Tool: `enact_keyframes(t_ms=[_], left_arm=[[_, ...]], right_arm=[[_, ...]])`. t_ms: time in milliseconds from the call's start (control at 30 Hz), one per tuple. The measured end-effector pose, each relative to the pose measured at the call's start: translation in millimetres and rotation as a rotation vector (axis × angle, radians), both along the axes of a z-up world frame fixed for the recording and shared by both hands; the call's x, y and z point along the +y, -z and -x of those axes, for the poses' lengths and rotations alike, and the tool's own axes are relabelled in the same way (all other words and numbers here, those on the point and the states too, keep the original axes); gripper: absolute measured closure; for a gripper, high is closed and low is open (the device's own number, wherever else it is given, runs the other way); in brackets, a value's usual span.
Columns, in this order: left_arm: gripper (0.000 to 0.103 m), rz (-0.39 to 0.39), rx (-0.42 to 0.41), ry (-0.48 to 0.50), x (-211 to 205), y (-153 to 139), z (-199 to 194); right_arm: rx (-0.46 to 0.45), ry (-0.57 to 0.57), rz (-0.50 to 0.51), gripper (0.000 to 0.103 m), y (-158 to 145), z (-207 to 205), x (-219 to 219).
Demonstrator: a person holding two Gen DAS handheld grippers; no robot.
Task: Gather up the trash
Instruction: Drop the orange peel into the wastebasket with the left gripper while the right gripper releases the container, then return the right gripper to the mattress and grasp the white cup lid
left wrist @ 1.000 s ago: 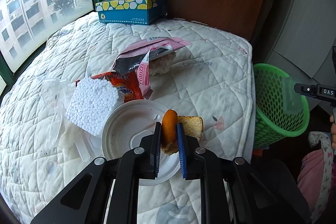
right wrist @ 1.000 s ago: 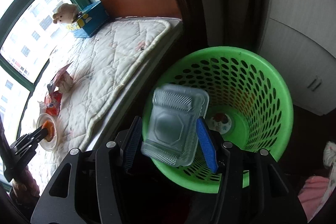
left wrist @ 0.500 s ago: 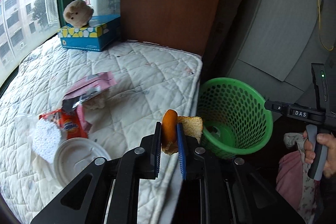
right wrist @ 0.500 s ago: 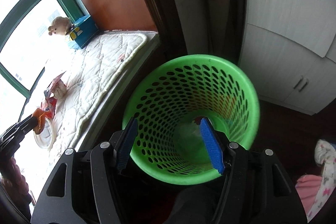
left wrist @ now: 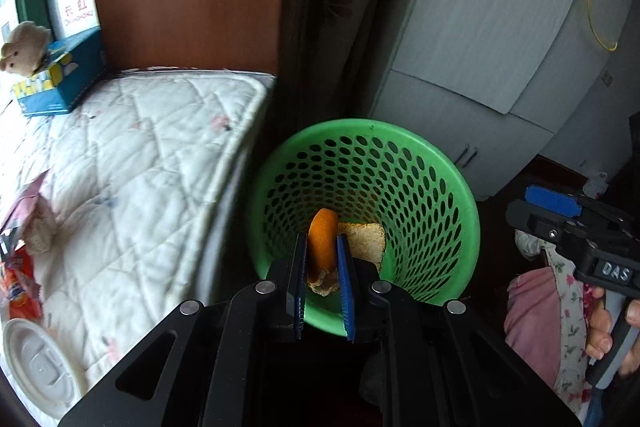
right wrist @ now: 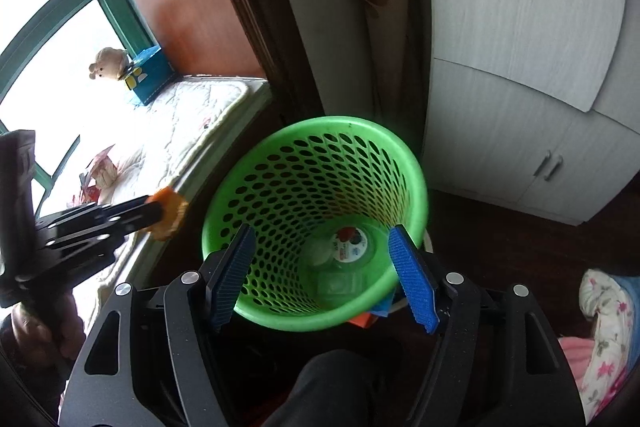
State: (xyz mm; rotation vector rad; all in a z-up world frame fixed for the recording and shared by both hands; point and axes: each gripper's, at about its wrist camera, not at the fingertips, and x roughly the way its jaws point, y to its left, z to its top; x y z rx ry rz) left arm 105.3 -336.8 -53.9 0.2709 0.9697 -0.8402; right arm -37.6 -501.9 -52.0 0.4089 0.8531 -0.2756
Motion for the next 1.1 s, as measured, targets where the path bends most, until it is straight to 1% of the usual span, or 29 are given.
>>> enact_keyframes(t_ms=[133,200,233,267,367,467,567,667,733,800,867,933,1000,1100], left_arm=[[0.087,-0.006,0.016,0.02,-20.4,9.5,3.7],[0.081,-0.003,0.03,0.029,-27.5,13.4,4.7],[0.068,-0.005,0.034,0.027,-30.4,15.5,4.9],[0.058,-0.003,0.028,0.02,-31.7,16.3,5.8],[0.055,0.006,0.03,0.021,-31.1,16.3,8.1],[0.055,0.0,0.021,0.009,-22.0,11.5,9.8],[0.055,0.004,0.007,-0.029,-4.2,3.0,7.6],[0.053,0.003,-0.013,-0.084,20.6,-7.9,6.2],[0.049,0.0,-0.03,-0.119,39.3,-14.6,4.9],[0.049,-0.004,-0.045,-0.159,59.8,-21.4,3.3],[0.044,0.0,-0.058,-0.197,79.7,-27.6,2.0],[0.044,0.004,-0.073,-0.238,101.9,-33.5,-0.5],[0.04,0.009,-0.079,-0.277,127.0,-38.9,-5.4],[0.04,0.008,-0.092,-0.334,162.5,-45.0,-12.1]], right_arm=[[-0.001,0.011,0.0,0.034,1.7,8.3,-7.4],[0.0,0.018,-0.005,0.034,3.1,10.4,-9.9],[0.001,0.021,-0.007,0.034,3.8,12.0,-11.4],[0.001,0.023,-0.008,0.034,4.3,12.9,-12.0],[0.0,0.02,-0.01,0.034,4.8,15.3,-11.3],[-0.006,0.006,-0.014,0.034,3.3,14.8,-7.9],[-0.016,-0.022,-0.012,0.032,0.1,11.2,1.2],[-0.034,-0.056,-0.003,0.029,-5.3,5.5,13.7],[-0.047,-0.083,-0.005,0.027,-9.0,0.7,23.6],[-0.058,-0.111,0.002,0.024,-12.7,-4.6,34.5],[-0.065,-0.144,0.007,0.023,-15.9,-11.2,46.9],[-0.072,-0.176,0.013,0.021,-19.1,-17.1,60.0],[-0.076,-0.213,0.019,0.02,-21.7,-24.5,74.3],[-0.084,-0.268,0.029,0.018,-24.9,-35.0,96.8]])
